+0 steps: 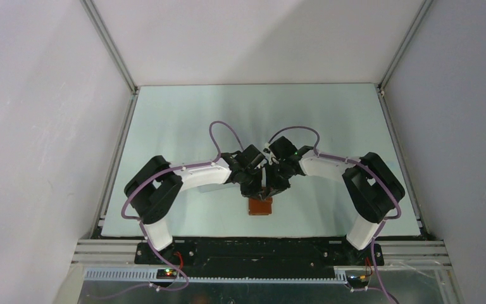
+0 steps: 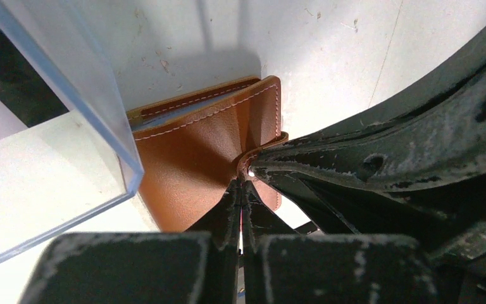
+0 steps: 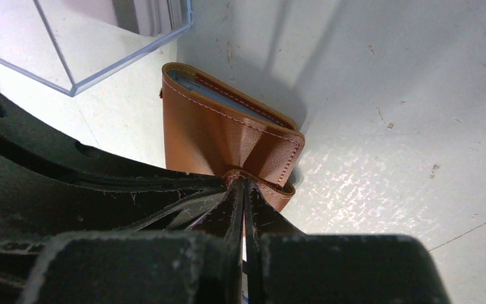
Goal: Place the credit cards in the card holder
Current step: Close the card holder at the center of the board.
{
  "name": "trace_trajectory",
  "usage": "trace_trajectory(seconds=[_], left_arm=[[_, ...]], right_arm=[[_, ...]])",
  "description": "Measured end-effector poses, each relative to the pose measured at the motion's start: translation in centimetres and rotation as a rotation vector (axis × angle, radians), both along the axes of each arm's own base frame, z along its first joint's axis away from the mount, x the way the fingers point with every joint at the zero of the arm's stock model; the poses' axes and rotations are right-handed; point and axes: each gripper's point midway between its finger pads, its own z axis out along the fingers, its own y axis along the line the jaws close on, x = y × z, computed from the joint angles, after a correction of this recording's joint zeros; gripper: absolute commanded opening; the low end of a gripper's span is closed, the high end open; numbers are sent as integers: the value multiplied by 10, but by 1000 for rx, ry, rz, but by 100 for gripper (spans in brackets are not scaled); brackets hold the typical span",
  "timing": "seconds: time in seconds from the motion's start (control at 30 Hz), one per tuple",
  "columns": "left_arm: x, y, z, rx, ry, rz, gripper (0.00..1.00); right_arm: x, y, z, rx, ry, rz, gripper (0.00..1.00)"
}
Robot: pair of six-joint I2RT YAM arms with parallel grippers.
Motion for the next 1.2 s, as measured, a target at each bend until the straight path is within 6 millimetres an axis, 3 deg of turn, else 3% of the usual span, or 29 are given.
trace_trajectory(seconds=[1.2], left_arm=[[0,1,9,-4,-19,5,0]], right_arm=[[-4,5,6,7,-18,20,0]])
